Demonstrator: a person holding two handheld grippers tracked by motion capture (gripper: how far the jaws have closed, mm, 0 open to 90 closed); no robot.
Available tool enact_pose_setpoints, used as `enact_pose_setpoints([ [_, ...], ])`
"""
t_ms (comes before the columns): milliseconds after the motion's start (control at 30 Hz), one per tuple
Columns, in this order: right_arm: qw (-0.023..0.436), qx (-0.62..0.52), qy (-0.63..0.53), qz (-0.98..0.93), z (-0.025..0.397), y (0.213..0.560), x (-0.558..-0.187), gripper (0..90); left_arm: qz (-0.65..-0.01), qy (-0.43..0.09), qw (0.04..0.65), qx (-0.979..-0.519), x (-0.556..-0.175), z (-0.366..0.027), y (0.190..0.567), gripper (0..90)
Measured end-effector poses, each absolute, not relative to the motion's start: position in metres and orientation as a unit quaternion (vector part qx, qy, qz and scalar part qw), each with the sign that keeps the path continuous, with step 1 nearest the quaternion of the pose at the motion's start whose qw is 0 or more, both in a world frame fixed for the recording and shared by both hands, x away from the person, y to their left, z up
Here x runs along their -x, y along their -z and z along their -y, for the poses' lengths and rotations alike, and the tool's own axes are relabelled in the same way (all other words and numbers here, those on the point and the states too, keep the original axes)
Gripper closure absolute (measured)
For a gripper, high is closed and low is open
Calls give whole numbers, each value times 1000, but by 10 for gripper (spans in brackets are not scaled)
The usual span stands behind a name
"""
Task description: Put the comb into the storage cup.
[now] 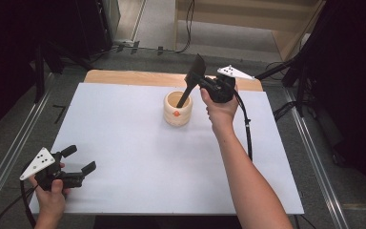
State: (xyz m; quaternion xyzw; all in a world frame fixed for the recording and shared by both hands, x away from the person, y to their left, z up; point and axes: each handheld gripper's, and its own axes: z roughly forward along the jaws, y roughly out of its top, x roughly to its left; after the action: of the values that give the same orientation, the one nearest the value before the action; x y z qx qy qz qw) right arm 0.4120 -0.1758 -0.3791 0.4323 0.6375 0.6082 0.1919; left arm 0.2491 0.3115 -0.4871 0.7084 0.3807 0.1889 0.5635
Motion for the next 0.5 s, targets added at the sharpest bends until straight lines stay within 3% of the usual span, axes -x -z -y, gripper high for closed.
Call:
enact_pose_setpoints([
  [500, 188, -453, -597, -635, 173, 399, -419, 819, -377, -196, 565, -707, -247, -312, 486, 0],
])
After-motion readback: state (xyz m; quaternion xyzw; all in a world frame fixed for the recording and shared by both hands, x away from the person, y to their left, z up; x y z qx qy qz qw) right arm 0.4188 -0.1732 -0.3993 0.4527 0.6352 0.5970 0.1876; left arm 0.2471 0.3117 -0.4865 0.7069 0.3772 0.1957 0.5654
